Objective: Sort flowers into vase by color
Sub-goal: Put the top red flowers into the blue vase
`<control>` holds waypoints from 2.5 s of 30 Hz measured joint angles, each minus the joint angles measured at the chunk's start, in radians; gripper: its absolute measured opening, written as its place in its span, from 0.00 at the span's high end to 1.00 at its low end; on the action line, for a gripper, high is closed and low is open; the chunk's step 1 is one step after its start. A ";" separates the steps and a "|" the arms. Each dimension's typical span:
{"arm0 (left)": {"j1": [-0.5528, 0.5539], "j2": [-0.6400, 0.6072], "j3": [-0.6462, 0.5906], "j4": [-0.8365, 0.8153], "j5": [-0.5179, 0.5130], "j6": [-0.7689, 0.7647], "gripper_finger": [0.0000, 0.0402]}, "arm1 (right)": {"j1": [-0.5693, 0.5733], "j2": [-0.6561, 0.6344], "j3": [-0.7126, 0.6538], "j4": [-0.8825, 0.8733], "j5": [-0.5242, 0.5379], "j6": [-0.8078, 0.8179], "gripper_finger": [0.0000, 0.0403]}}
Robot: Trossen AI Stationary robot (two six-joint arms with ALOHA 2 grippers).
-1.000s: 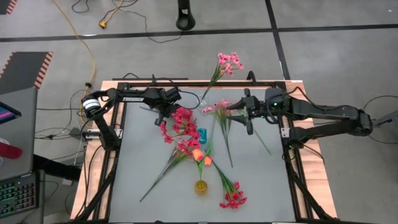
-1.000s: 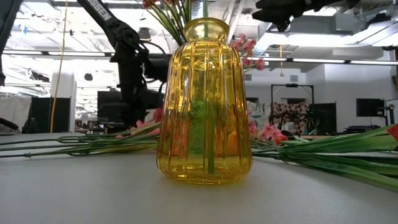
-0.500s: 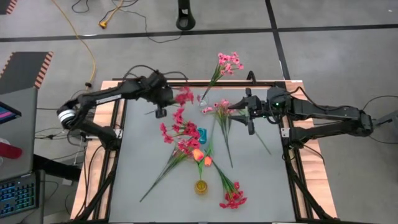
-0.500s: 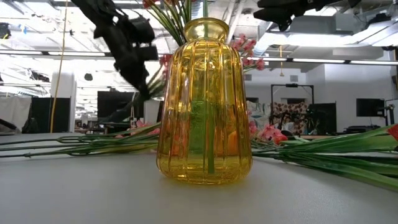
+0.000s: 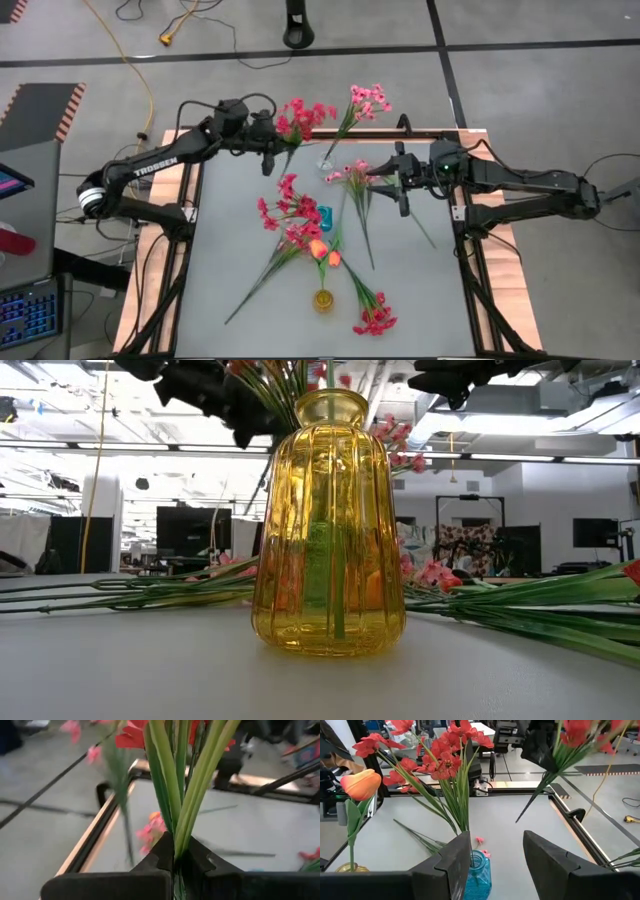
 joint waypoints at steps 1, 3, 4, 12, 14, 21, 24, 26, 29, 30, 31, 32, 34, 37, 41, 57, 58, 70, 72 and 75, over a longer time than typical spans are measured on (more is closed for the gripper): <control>-0.011 0.008 0.000 0.031 0.011 -0.007 1.00 | 0.000 0.000 0.000 0.000 0.000 0.000 0.48; -0.032 0.021 0.000 0.098 0.040 -0.031 1.00 | 0.000 0.000 0.000 0.000 0.000 0.000 0.48; -0.045 0.027 0.000 0.140 0.055 -0.041 1.00 | 0.000 0.000 0.000 0.000 0.000 0.000 0.48; -0.105 0.028 0.000 0.309 0.065 -0.107 1.00 | 0.001 0.000 0.000 -0.003 0.000 0.000 0.48; -0.118 0.028 -0.002 0.332 0.062 -0.115 1.00 | 0.001 0.000 0.000 -0.004 0.000 0.000 0.48; -0.156 0.029 -0.095 0.497 0.037 -0.173 1.00 | 0.001 0.000 0.000 -0.005 0.000 0.000 0.48; -0.166 0.029 -0.131 0.568 0.034 -0.201 1.00 | 0.001 0.000 0.000 -0.007 0.000 0.000 0.48; -0.171 0.029 -0.139 0.592 0.034 -0.214 1.00 | 0.001 0.000 0.000 -0.007 0.000 0.000 0.48; -0.183 0.029 -0.139 0.593 0.016 -0.209 1.00 | 0.001 0.000 0.000 -0.007 0.000 0.000 0.48; -0.188 0.034 -0.139 0.595 0.008 -0.204 1.00 | 0.001 0.000 0.000 -0.007 0.000 0.000 0.48; -0.195 0.041 -0.139 0.605 0.007 -0.198 1.00 | 0.001 0.000 0.000 -0.007 0.000 0.000 0.48; -0.199 0.044 -0.139 0.607 0.005 -0.197 1.00 | 0.001 0.000 0.000 -0.007 0.000 0.000 0.48; -0.207 0.052 -0.139 0.613 0.006 -0.189 1.00 | 0.001 0.000 0.000 -0.008 0.000 0.000 0.48; -0.223 0.087 -0.139 0.637 0.000 -0.185 1.00 | 0.001 0.000 0.000 -0.007 0.000 0.000 0.48; -0.231 0.147 -0.139 0.701 0.015 -0.189 1.00 | 0.002 0.000 0.000 -0.008 0.000 0.000 0.48; -0.233 0.206 -0.139 0.641 0.063 -0.133 1.00 | 0.008 0.000 0.000 -0.008 0.000 -0.001 0.48; -0.234 0.206 -0.139 0.633 0.063 -0.125 1.00 | 0.008 0.000 0.000 -0.008 0.000 -0.001 0.48; -0.234 0.206 -0.138 0.820 0.065 -0.207 1.00 | 0.008 0.000 0.000 -0.008 0.000 -0.001 0.48; -0.234 0.206 -0.138 0.829 0.066 -0.237 1.00 | 0.008 0.000 0.000 -0.008 0.000 0.000 0.48; -0.234 0.206 -0.138 0.832 0.067 -0.258 1.00 | 0.008 0.000 0.000 -0.008 0.000 0.000 0.48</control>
